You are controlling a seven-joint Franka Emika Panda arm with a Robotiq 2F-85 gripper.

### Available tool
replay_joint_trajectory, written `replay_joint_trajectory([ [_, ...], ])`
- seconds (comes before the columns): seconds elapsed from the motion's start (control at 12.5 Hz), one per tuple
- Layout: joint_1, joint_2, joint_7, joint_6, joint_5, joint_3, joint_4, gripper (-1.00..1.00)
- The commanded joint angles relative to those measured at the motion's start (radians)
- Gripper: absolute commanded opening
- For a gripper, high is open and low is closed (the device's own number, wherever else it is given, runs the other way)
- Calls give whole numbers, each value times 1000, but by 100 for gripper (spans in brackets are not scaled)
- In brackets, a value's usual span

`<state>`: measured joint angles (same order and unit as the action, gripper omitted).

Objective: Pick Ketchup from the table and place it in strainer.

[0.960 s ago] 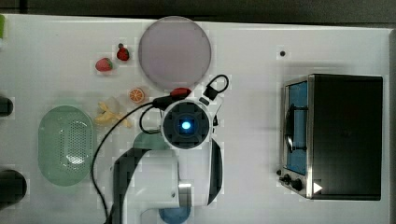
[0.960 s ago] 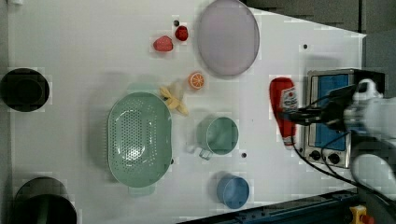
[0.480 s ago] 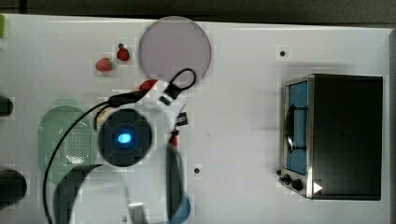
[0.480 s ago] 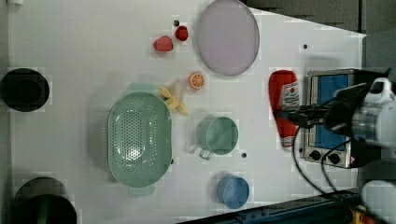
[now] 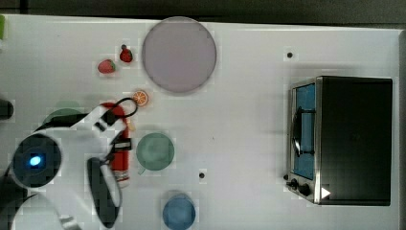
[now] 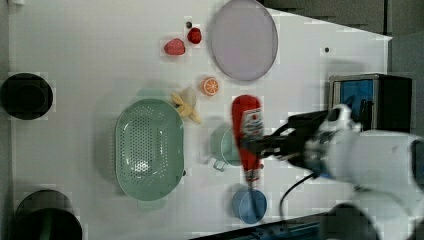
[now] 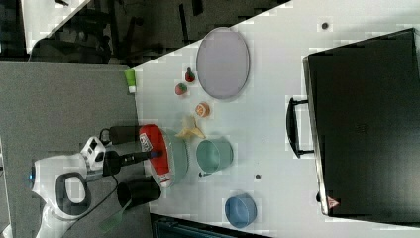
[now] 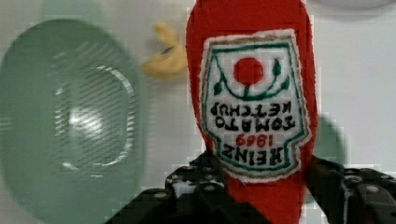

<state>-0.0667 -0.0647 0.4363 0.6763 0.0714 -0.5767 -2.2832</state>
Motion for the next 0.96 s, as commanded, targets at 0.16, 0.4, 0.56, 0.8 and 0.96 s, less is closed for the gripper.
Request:
replay_joint_trajectory([
  [0.16,21,103,-286,169,4,-98,17,9],
  [0.4,31,227,-392,320,0,-150,16,9],
  [0.56,52,307,-447,412,-1,-156,15,9],
  [0.8,71,409,-453,509,-21,-150,14,9],
  [0.96,74,451,-453,555,-27,-144,13,38],
])
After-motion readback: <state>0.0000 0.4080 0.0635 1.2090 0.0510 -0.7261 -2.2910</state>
